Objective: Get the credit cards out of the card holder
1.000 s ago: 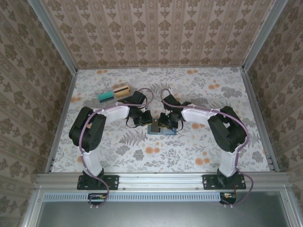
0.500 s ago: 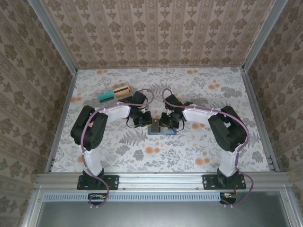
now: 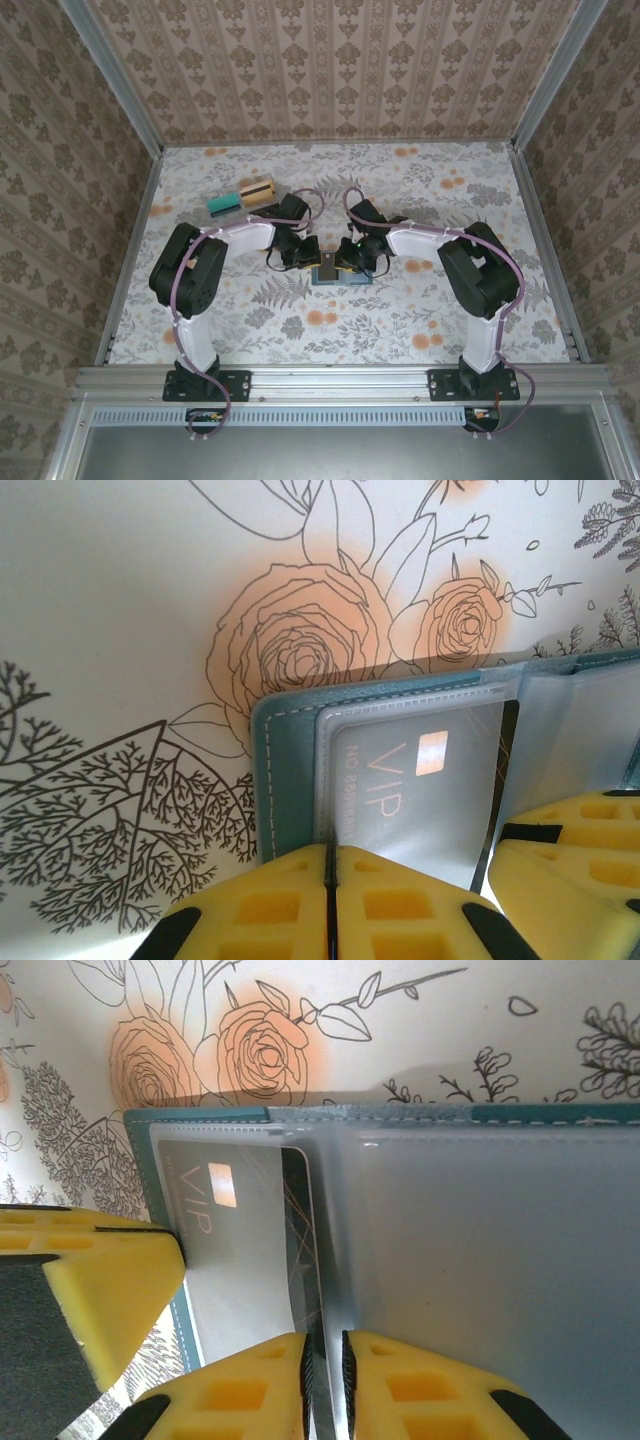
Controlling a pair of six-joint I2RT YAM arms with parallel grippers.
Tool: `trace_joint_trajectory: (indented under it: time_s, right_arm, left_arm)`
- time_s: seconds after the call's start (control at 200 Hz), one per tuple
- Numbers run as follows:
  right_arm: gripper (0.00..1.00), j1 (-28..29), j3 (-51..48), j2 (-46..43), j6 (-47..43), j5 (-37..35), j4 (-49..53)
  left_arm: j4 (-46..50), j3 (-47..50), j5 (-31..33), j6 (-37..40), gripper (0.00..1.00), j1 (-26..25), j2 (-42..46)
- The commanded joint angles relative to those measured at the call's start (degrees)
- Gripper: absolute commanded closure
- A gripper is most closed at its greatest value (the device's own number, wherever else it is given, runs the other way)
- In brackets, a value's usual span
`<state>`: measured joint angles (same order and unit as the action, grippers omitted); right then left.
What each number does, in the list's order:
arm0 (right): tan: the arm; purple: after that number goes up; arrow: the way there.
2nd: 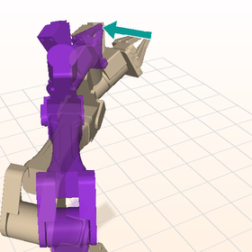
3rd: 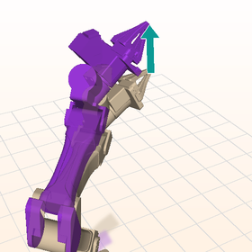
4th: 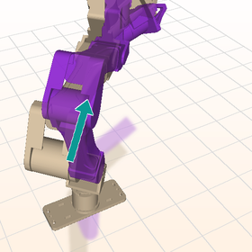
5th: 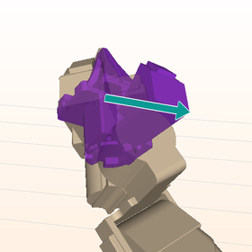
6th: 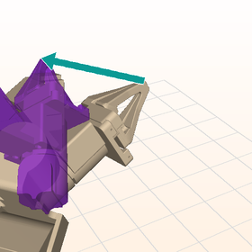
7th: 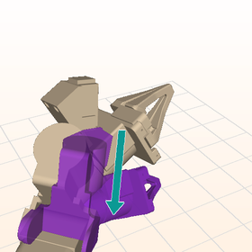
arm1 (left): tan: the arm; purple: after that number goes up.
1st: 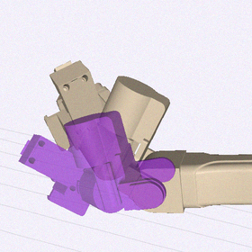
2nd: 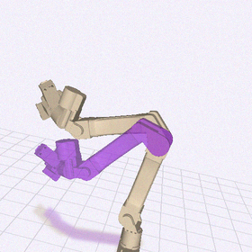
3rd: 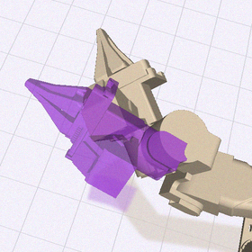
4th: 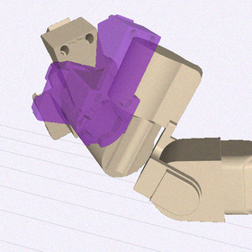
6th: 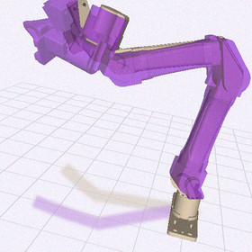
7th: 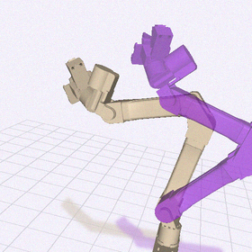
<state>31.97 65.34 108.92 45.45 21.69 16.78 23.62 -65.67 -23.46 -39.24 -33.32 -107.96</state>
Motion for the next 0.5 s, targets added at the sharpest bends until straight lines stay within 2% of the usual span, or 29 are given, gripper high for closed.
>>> trace_joint_trajectory:
  time_s: [0.0, 0.495]
  right_arm:
    - [0.80, -0.3, -0.2, 2.3, 1.2, 2.6, 0.7]
    - [0.82, -0.9, -1.7, 1.0, 1.7, 7.3, -4.9]
  left_arm:
    - [2.0, 1.1, -0.3, 1.3, 0.93, 0.4, -2.1]
    - [2.4, 2.1, -0.7, 2.3, 0.98, 0.4, -4.4]
